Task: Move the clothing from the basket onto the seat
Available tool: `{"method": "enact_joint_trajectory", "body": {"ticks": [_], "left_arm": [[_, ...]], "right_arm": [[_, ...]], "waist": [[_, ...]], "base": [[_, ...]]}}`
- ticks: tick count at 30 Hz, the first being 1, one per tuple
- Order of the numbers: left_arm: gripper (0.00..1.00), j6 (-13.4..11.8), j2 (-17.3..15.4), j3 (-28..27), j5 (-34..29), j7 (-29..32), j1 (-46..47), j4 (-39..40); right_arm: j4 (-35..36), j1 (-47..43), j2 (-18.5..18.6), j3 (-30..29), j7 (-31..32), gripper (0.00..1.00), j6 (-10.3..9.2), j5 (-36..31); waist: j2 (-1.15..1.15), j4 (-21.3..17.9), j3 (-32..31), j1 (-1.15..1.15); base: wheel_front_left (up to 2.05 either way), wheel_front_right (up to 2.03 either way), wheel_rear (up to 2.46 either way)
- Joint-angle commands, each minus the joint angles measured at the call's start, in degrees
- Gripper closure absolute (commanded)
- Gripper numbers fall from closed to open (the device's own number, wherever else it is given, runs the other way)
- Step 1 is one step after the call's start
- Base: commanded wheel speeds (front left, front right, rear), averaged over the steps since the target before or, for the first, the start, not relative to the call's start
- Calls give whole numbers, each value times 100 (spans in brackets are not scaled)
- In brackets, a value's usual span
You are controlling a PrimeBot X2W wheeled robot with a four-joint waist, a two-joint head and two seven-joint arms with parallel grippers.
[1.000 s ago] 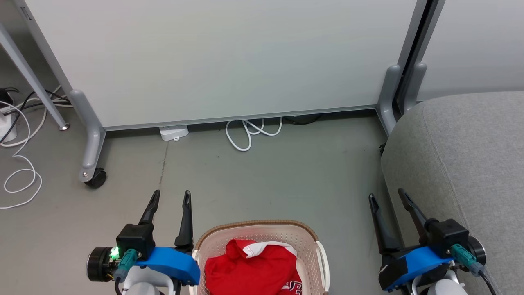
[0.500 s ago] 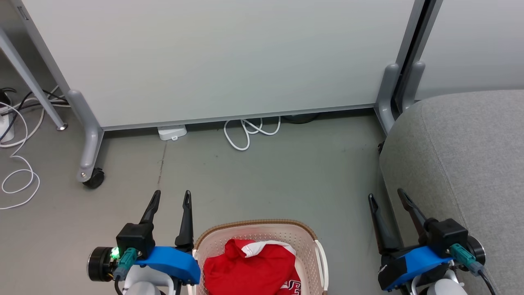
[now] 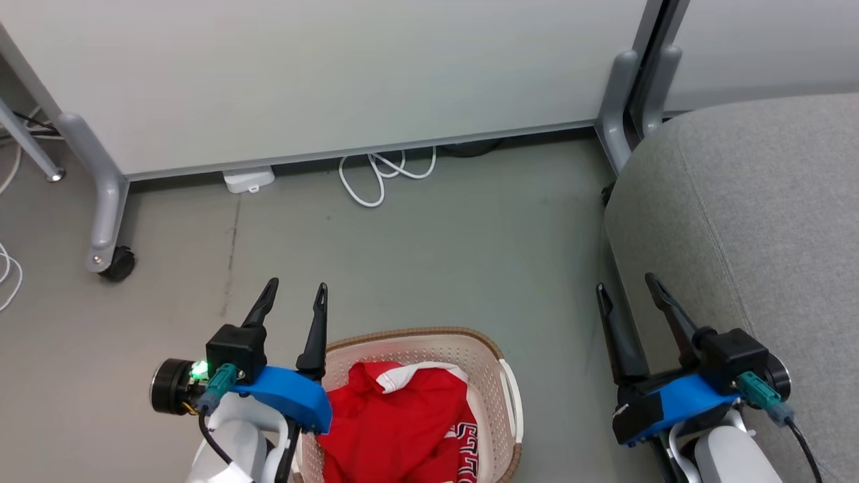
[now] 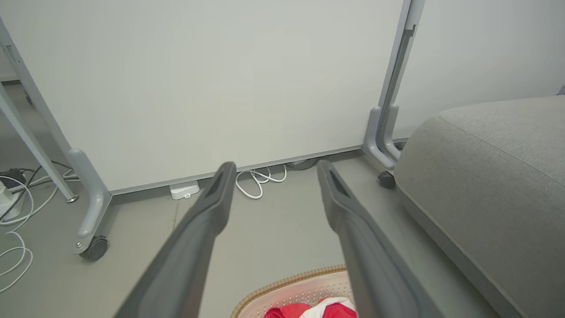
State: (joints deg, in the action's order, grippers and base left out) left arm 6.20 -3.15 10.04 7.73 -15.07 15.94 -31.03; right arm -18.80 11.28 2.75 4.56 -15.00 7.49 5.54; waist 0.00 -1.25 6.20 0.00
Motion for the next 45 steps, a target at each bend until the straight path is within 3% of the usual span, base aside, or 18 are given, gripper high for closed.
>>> {"method": "enact_joint_trajectory", "body": {"ticks": [1,12,17,32,45], "left_arm": [[0,31,-48,-1,-36,-16,195,-63],[0,132,-300,534,-203,-16,1229,-1088],[0,127,-444,1036,-172,-16,1657,-1606],[0,129,-638,2650,184,-16,2844,-3160],[0,62,-901,3208,13,-16,3763,-3849]], "right_arm": [[34,113,23,22,-27,0,1,26],[253,701,22,47,-26,0,1,181],[365,977,21,79,-26,0,1,225],[683,1663,20,129,-26,0,1,164],[1323,1959,18,142,-27,0,1,159]], "waist": [[0,-174,242,0],[0,-643,1383,0],[0,-796,1884,0],[0,-928,3239,0],[0,-1094,4351,0]], "base": [[0,0,0],[0,0,0],[0,0,0],[0,0,0],[0,0,0]]}}
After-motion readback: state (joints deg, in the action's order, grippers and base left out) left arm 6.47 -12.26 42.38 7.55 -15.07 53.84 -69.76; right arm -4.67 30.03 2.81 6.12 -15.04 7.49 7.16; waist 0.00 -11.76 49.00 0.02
